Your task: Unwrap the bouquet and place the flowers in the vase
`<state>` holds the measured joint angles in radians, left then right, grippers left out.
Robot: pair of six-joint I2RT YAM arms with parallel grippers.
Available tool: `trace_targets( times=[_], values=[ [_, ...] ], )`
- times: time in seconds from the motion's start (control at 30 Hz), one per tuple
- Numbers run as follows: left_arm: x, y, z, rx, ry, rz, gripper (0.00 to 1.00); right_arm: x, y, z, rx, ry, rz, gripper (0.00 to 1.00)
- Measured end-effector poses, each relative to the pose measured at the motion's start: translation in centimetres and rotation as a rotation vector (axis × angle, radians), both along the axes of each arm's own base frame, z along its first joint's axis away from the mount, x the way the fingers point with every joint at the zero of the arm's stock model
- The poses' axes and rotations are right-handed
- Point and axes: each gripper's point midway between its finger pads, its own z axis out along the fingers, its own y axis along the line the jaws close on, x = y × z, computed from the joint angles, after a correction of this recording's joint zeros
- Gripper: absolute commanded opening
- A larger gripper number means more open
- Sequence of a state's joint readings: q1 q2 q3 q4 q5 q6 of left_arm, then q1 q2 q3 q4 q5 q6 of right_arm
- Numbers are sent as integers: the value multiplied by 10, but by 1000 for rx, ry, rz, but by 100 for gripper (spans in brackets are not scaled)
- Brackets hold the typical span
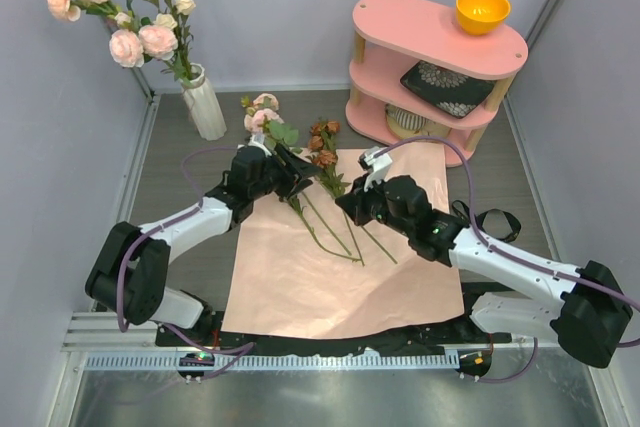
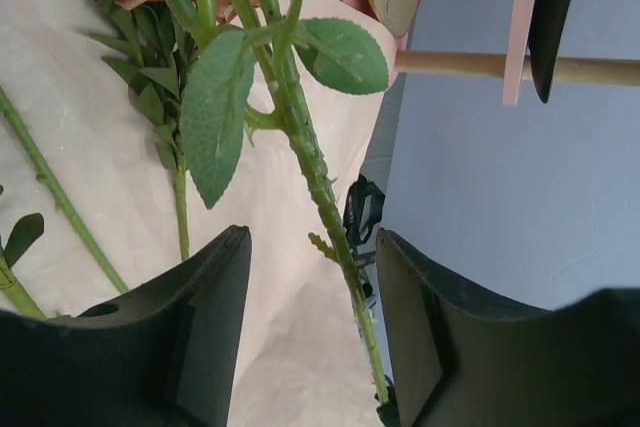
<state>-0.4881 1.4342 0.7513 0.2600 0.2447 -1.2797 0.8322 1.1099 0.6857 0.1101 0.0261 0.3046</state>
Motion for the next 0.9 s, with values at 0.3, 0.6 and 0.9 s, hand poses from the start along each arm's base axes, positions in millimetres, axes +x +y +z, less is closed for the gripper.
trace_targets(
  times=[0.3,0.6,0.9],
  values=[
    [11,1,7,10,-45,31,26,-6,-4,5,11,-14,13,1],
    [9,2,37,89,-176,0,0,-16,-4,-5,-11,17,54,30],
    [-12,68,161,447,-680,86,0,-11,-17,-9,-52,17,-10,33]
  ],
)
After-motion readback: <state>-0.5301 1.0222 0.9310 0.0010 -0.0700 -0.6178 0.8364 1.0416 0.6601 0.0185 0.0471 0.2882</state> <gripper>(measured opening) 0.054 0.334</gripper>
